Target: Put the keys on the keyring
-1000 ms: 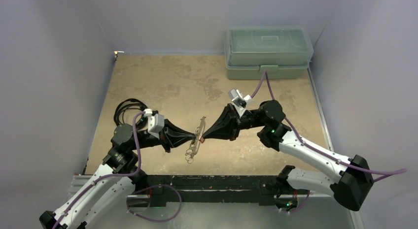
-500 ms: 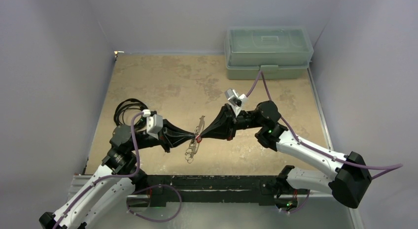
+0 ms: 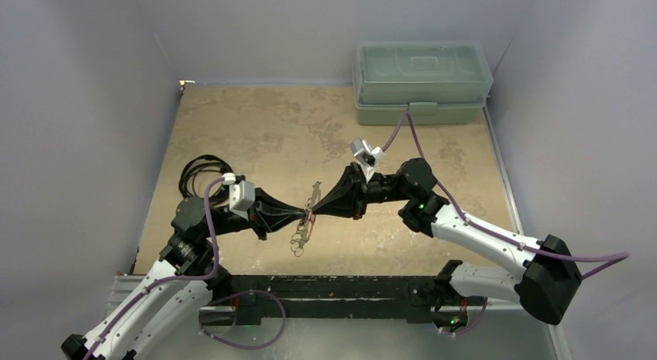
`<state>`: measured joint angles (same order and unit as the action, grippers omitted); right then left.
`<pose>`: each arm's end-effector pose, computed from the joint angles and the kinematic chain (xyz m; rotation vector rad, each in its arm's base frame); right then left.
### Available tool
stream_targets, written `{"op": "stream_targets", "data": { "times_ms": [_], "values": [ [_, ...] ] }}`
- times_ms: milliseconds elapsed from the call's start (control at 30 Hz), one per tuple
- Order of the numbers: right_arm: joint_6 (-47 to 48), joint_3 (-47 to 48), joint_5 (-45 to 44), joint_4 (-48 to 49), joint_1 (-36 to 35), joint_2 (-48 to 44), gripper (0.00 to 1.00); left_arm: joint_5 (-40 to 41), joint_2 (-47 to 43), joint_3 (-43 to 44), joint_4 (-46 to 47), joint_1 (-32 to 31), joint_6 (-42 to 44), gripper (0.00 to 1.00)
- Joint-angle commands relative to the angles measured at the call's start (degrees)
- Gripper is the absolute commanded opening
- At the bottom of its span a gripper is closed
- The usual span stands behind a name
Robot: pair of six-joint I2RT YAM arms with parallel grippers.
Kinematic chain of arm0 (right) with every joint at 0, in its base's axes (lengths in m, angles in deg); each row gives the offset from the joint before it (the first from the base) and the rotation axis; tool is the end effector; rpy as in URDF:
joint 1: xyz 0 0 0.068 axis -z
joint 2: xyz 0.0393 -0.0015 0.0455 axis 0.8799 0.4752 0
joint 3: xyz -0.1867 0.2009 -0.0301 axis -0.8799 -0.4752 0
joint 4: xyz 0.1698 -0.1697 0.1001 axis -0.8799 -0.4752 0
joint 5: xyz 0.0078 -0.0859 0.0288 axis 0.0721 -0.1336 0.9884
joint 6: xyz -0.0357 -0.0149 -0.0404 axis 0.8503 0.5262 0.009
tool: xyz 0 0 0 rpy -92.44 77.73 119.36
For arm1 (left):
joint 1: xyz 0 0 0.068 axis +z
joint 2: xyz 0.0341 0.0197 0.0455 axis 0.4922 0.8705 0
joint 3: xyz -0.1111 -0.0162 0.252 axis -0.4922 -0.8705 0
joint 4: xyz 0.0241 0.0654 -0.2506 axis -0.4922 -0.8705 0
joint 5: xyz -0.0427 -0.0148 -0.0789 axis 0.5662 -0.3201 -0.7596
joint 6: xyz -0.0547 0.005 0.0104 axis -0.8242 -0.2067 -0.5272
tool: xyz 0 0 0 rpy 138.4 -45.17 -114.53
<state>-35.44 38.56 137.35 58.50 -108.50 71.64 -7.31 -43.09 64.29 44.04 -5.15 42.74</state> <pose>0.1488 0.2024 0.3426 -1.0414 1.2408 1.6655 0.0883 -0.0930 0.3223 0.8781 1.2687 -1.2427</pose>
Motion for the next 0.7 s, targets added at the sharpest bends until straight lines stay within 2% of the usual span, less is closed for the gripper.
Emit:
{"op": "stream_targets", "data": {
  "times_ms": [0, 667],
  "values": [
    [1.26, -0.25, -1.10, 0.31, -0.24, -2.14, 0.00, 1.02, -0.69, 1.99, 0.40, 0.10, 1.18, 0.00],
    [0.20, -1.63, -3.55, 2.29, -0.24, -2.41, 0.00, 2.00, -0.88, 2.10, -0.37, 0.09, 1.76, 0.00]
  ]
}}
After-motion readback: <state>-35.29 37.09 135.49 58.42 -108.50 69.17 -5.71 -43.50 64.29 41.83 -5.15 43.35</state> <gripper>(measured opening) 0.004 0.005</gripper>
